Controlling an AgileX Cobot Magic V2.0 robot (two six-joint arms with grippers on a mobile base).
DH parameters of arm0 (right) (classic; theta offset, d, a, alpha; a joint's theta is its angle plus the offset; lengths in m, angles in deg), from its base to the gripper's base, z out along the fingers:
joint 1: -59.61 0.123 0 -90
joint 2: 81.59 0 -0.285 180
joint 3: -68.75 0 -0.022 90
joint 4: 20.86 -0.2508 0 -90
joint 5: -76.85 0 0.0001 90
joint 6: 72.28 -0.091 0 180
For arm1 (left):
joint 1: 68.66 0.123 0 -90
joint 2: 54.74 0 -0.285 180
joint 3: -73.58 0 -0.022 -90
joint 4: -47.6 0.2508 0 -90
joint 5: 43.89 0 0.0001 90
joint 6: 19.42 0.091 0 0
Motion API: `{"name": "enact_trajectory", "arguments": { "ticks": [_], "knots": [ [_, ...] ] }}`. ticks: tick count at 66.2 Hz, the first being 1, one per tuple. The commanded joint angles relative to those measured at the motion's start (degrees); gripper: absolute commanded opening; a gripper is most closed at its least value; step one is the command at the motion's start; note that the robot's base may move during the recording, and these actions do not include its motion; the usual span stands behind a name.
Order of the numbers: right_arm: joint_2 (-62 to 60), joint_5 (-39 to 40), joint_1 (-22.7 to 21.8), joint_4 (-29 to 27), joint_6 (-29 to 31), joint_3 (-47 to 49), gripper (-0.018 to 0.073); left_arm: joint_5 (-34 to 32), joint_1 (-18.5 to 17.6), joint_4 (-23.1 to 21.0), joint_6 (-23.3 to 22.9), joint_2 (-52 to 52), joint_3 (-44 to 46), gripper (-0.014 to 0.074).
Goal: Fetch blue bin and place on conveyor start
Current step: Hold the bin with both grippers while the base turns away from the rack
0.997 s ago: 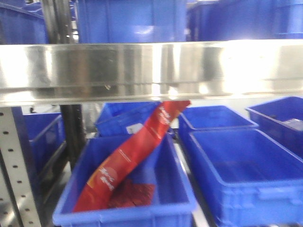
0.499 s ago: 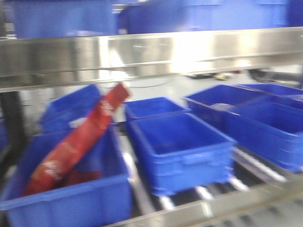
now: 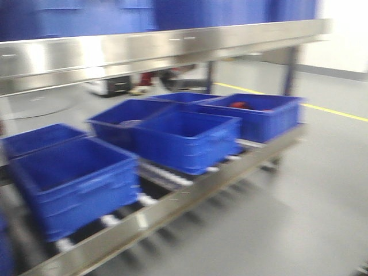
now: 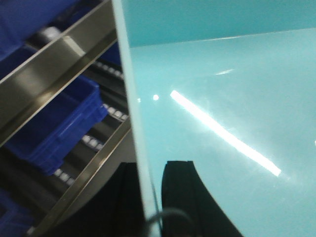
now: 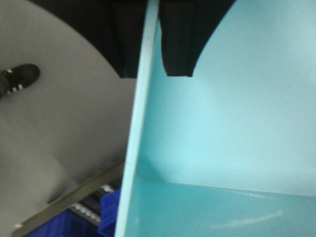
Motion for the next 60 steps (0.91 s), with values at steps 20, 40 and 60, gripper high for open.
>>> {"name": "enact_trajectory", "arguments": {
  "ticks": [20,40,60],
  "knots": [
    [-0.5,1.6,-0.2,1.5,0.9,0.2,-0.0153,-2.1,-0.3,0.2,0.8,-1.3,0.6,-0.0111],
    [-0.5,1.6,-0.2,1.5,0.9,0.2,-0.0153,-2.1,-0.3,0.2,0.8,-1.3,0.6,-0.0111],
    [-0.5,1.6,-0.2,1.5,0.9,0.2,-0.0153,-2.1,-0.3,0.2,0.8,-1.3,0.6,-0.0111]
  ]
}}
